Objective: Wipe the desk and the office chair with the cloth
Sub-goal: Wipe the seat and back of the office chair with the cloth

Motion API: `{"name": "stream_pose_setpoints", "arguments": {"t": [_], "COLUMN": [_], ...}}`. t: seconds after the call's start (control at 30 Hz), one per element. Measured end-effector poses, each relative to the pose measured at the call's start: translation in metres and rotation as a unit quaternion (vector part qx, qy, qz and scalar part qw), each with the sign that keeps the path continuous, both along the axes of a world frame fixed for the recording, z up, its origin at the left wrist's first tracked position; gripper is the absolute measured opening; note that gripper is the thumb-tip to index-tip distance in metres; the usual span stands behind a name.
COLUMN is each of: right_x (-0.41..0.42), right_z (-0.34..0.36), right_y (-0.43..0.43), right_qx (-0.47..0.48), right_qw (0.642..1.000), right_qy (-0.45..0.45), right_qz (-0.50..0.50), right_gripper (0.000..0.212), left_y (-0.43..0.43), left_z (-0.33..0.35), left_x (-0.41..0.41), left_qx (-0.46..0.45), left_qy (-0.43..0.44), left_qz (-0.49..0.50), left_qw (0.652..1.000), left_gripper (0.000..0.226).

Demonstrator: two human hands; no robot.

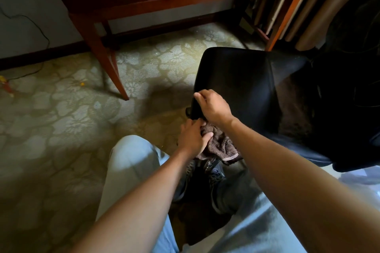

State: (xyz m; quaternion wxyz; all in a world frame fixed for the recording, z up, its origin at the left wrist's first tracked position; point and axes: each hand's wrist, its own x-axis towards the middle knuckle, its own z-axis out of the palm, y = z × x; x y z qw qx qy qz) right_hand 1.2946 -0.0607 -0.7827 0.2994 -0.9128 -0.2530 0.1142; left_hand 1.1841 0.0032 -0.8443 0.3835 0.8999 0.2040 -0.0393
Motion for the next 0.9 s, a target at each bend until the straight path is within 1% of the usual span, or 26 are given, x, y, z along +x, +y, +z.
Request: {"name": "stream_pose_setpoints", "arguments": {"t": [0.07, 0.17, 0.27, 0.33, 0.37, 0.47, 0.57, 0.63, 0.7, 0.77, 0.9], "right_x": [0.0, -0.002, -0.003, -0.006, -0.008, -0.017, -0.024, -0.025, -0.023, -0.021, -0.014], "right_z": [0.0, -0.004, -0.009, -0.01, -0.011, -0.008, -0.008, -0.009, -0.011, -0.009, -0.002], "right_y": [0.002, -0.012, -0.036, -0.053, -0.057, -0.074, -0.091, -0.097, -0.102, -0.108, -0.128], "right_qx": [-0.014, -0.039, -0.078, -0.087, -0.094, -0.144, -0.174, -0.156, -0.118, -0.093, -0.068], "right_qw": [1.0, 0.999, 0.996, 0.996, 0.995, 0.988, 0.983, 0.986, 0.992, 0.996, 0.997], "right_qy": [-0.006, -0.019, -0.014, -0.004, 0.003, 0.021, 0.031, 0.038, 0.032, 0.019, -0.033], "right_qz": [0.013, 0.02, 0.029, 0.032, 0.04, 0.059, 0.059, 0.036, 0.013, -0.003, -0.034], "right_gripper": [0.039, 0.031, 0.03, 0.03, 0.03, 0.039, 0.052, 0.052, 0.044, 0.036, 0.034], "left_y": [0.001, 0.002, 0.004, 0.005, 0.008, 0.006, -0.003, -0.009, -0.017, -0.023, -0.034], "left_z": [0.003, 0.008, 0.01, 0.015, 0.018, 0.026, 0.034, 0.042, 0.052, 0.059, 0.07], "left_x": [0.001, 0.006, 0.012, 0.017, 0.019, 0.022, 0.023, 0.027, 0.03, 0.034, 0.049], "left_qx": [-0.004, 0.008, 0.032, 0.045, 0.041, 0.039, 0.042, 0.049, 0.072, 0.101, 0.149], "left_qy": [0.014, 0.036, 0.044, 0.056, 0.056, 0.016, -0.023, -0.05, -0.062, -0.073, -0.102], "left_qz": [-0.004, -0.01, -0.026, -0.037, -0.032, -0.014, -0.002, -0.01, -0.024, -0.039, -0.084], "left_qw": [1.0, 0.999, 0.998, 0.997, 0.997, 0.999, 0.999, 0.998, 0.995, 0.991, 0.98], "left_gripper": [0.043, 0.043, 0.041, 0.043, 0.04, 0.008, 0.012, 0.017, 0.02, 0.022, 0.026]}}
